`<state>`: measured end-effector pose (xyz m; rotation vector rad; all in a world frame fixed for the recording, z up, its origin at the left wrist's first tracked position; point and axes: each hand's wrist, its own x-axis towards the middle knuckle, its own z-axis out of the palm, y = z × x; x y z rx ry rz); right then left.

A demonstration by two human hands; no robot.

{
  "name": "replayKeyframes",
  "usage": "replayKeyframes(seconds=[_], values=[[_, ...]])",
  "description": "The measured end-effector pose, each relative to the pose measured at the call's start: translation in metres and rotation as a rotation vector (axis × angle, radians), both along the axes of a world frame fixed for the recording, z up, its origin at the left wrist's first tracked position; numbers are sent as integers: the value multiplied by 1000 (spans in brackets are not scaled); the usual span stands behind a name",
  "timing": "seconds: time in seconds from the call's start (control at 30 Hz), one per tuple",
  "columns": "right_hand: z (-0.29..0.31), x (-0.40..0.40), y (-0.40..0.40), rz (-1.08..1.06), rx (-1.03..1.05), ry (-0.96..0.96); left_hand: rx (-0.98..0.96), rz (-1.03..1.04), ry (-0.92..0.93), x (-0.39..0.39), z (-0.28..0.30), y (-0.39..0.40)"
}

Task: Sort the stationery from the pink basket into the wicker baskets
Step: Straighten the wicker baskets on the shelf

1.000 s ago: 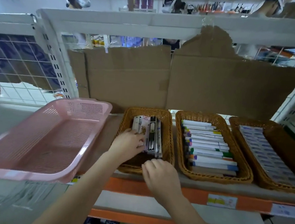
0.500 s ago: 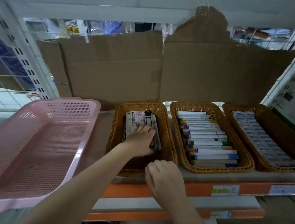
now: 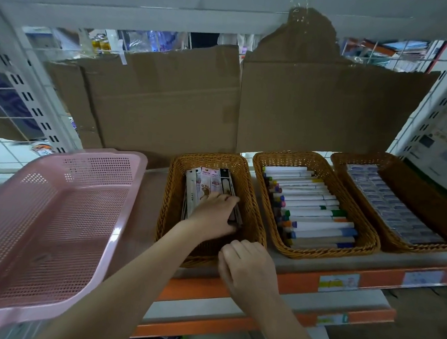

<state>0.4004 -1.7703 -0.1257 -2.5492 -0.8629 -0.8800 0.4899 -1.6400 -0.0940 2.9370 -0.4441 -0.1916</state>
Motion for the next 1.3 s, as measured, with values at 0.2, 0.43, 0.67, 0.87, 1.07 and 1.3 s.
replayKeyframes(seconds=[0.2, 0.43, 0.67, 0.87, 1.07, 1.3], values=[[0, 0, 0, 22, 7, 20, 82, 88, 6, -11, 6, 33], [0, 1, -1, 36, 19, 18, 115, 95, 20, -8, 5, 38], [-2, 2, -1, 46, 34, -11, 158, 144, 62, -16, 6, 47], [-3, 3, -1, 53, 33, -17, 192, 192, 38, -14, 6, 54], [-3, 3, -2, 56, 19, -15, 114, 120, 58, -19, 10, 50], [-3, 3, -2, 63, 23, -10, 135, 91, -30, -15, 6, 36]])
